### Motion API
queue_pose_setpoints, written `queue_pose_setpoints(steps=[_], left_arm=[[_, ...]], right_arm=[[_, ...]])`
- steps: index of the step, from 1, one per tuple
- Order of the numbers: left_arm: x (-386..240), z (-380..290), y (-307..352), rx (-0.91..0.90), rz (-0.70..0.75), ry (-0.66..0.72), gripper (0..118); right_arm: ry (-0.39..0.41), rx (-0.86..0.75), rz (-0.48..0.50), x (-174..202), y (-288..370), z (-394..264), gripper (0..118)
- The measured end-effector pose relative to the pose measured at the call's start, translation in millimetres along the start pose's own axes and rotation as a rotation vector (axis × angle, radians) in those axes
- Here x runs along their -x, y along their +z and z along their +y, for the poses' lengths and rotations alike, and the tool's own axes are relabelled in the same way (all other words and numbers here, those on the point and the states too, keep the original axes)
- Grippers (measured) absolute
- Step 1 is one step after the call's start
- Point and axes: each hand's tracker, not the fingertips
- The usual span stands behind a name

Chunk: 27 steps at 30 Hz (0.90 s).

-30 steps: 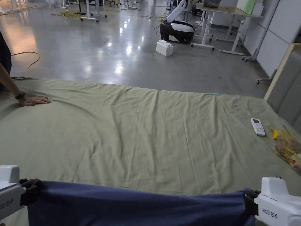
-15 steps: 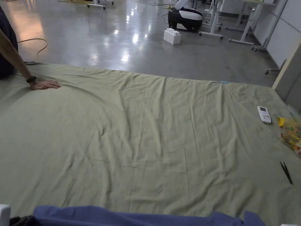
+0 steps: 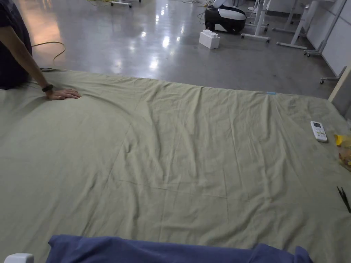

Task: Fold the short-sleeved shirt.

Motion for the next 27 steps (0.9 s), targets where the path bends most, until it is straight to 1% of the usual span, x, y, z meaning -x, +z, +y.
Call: queue_pose_setpoints(steps=[1, 2, 3, 4, 5, 6, 7, 10, 12, 13, 15, 17, 19, 20, 21, 22, 23, 24, 25, 26, 27], left_arm=[[0.5, 1.2, 3.0, 0.001, 0.000, 0.002, 11], [0.0, 4.6, 6.8, 0.000, 0.000, 0.002, 18], [-1.1, 8.7, 11.2, -0.009, 0.010, -0.001, 31], [-2.1, 13.2, 15.0, -0.024, 0.019, -0.007, 40], [-0.8, 19.2, 20.5, -0.054, 0.022, -0.013, 49], [-2.5, 25.1, 24.4, -0.091, 0.017, -0.019, 58], [-6.2, 34.0, 28.8, -0.130, 0.017, -0.024, 61], [-21.2, 59.5, 37.3, -0.234, 0.033, -0.037, 61], [-37.8, 78.6, 41.2, -0.321, 0.025, -0.068, 61], [-43.6, 87.5, 39.8, -0.380, 0.033, -0.083, 60], [-62.3, 104.3, 41.4, -0.463, 0.059, -0.097, 60], [-84.7, 119.0, 45.9, -0.529, 0.073, -0.096, 60], [-101.6, 131.5, 51.2, -0.594, 0.058, -0.082, 54], [-109.4, 137.2, 55.2, -0.623, 0.042, -0.064, 42], [-113.9, 142.3, 55.5, -0.655, 0.040, -0.056, 18], [-121.3, 146.5, 58.3, -0.683, 0.056, -0.056, 14], [-126.3, 148.6, 61.1, -0.704, 0.059, -0.067, 14], [-131.1, 151.1, 64.4, -0.722, 0.043, -0.075, 10], [-133.9, 152.8, 66.4, -0.745, 0.040, -0.077, 6], [-137.8, 153.3, 69.5, -0.771, 0.060, -0.081, 6], [-141.8, 153.6, 73.1, -0.797, 0.086, -0.091, 4]], right_arm=[[0.009, 0.002, -0.022, 2.1, 4.1, 2.2, 22], [0.017, 0.009, -0.064, 3.7, 9.7, 5.4, 40], [0.020, 0.021, -0.113, 3.0, 19.9, 11.7, 67], [0.014, 0.013, -0.136, 3.4, 27.3, 16.8, 82], [-0.004, -0.031, -0.136, 4.2, 38.9, 24.1, 92], [-0.015, -0.080, -0.124, 5.3, 47.8, 30.0, 95], [-0.022, -0.137, -0.108, 6.0, 58.0, 38.8, 95], [-0.028, -0.262, -0.090, 18.7, 77.4, 63.7, 95], [-0.022, -0.399, -0.074, 24.4, 72.7, 75.3, 95], [-0.008, -0.465, -0.080, 33.8, 74.7, 84.1, 95], [0.007, -0.523, -0.121, 52.5, 77.0, 101.7, 95], [-0.017, -0.598, -0.113, 67.6, 78.9, 117.0, 95], [-0.051, -0.676, -0.081, 80.3, 83.5, 129.6, 93], [-0.069, -0.710, -0.069, 87.1, 86.4, 136.3, 90], [-0.057, -0.757, -0.058, 92.9, 89.5, 141.9, 80], [-0.052, -0.790, -0.053, 98.2, 92.1, 146.3, 66], [-0.047, -0.829, -0.068, 102.0, 93.8, 149.9, 50], [-0.027, -0.875, -0.100, 105.8, 97.8, 155.7, 33], [-0.032, -0.907, -0.108, 107.7, 100.8, 159.1, 25], [-0.059, -0.899, -0.082, 108.4, 100.7, 160.5, 23], [-0.054, -0.919, -0.088, 111.2, 103.2, 164.5, 18]])
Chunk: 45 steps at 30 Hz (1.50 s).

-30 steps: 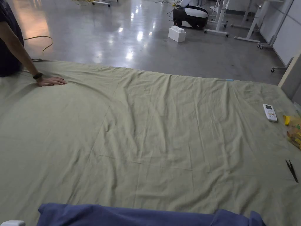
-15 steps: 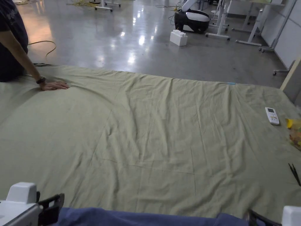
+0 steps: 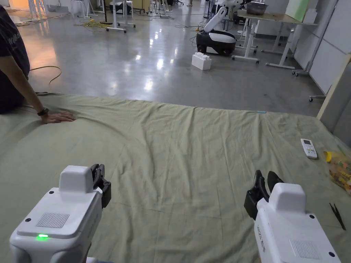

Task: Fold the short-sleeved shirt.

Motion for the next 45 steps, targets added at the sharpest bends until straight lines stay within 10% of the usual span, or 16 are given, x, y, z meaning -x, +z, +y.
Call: queue_pose_setpoints(steps=[15, 30, 36, 45], left_arm=[[30.6, 22.9, 29.6, -0.099, 0.036, -0.012, 3], [189.0, -83.0, 16.8, 0.568, -0.258, 0.321, 4], [242.3, -139.2, 3.6, 0.708, -0.379, 0.563, 78], [278.5, -221.0, -9.9, 0.842, -0.518, 0.958, 78]], right_arm=[[0.015, -0.052, 0.002, 15.4, -0.6, 19.2, 0], [0.046, 0.052, 0.031, 19.0, -8.7, -5.1, 0], [-0.005, 0.134, 0.054, 19.3, -9.8, -11.3, 0], [0.013, 0.149, 0.064, 19.6, -6.5, -10.5, 0]])
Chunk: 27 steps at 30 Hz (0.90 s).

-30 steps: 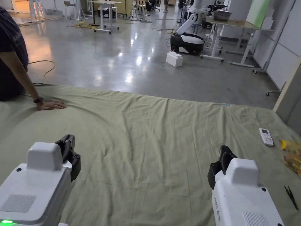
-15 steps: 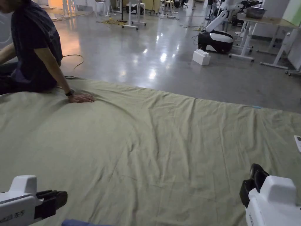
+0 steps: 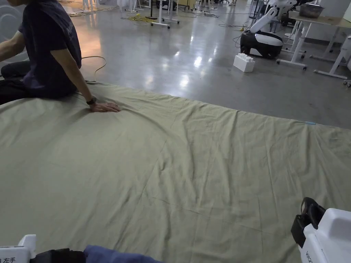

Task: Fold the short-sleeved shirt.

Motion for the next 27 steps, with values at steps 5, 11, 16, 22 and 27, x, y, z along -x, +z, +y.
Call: queue_pose_setpoints(steps=[5, 11, 16, 22, 27], left_arm=[[3.1, 2.0, -21.5, 0.036, -0.145, 0.099, 77], [6.6, -11.5, -59.2, 0.072, -0.049, -0.029, 47], [-15.0, -27.7, -65.3, 0.055, 0.004, -0.070, 18], [-42.7, -34.3, -64.4, 0.046, 0.101, -0.134, 11], [-65.6, -23.9, -44.3, 0.038, 0.112, -0.183, 10]], right_arm=[[-0.001, 0.016, -0.001, 4.9, 1.3, -5.2, 0], [0.009, 0.036, 0.011, 9.0, 3.6, -11.1, 0], [0.017, 0.048, 0.015, 8.7, 4.8, -13.6, 0], [0.026, 0.060, 0.014, 3.9, 5.6, -17.0, 0], [0.028, 0.064, 0.006, -2.8, 4.5, -17.0, 0]])
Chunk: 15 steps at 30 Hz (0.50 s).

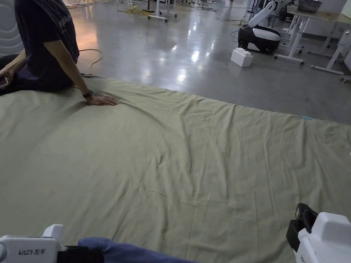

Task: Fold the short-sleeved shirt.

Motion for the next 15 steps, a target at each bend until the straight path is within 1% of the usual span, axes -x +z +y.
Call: queue_pose_setpoints(steps=[4, 6, 8, 12, 14, 15], left_arm=[[-28.4, 7.7, 23.8, -0.009, 0.021, -0.034, 10], [-24.9, 15.0, 39.9, -0.026, 0.043, -0.050, 10], [-28.7, 20.8, 55.5, -0.055, 0.102, -0.083, 10], [-31.1, 35.3, 91.7, -0.097, 0.209, -0.087, 10], [-43.8, 37.1, 104.1, -0.103, 0.264, -0.085, 10], [-48.8, 37.1, 107.7, -0.100, 0.316, -0.106, 10]], right_arm=[[-0.004, -0.002, -0.002, -3.0, -1.3, 1.0, 0], [-0.006, -0.002, 0.000, -3.2, -1.6, 1.5, 0], [-0.008, -0.001, 0.003, -2.6, -2.7, 1.4, 0], [-0.008, 0.003, 0.022, 2.0, -6.0, 0.8, 0], [-0.007, 0.002, 0.032, 4.4, -7.8, 0.7, 0], [-0.007, 0.001, 0.035, 6.0, -8.7, 1.2, 0]])
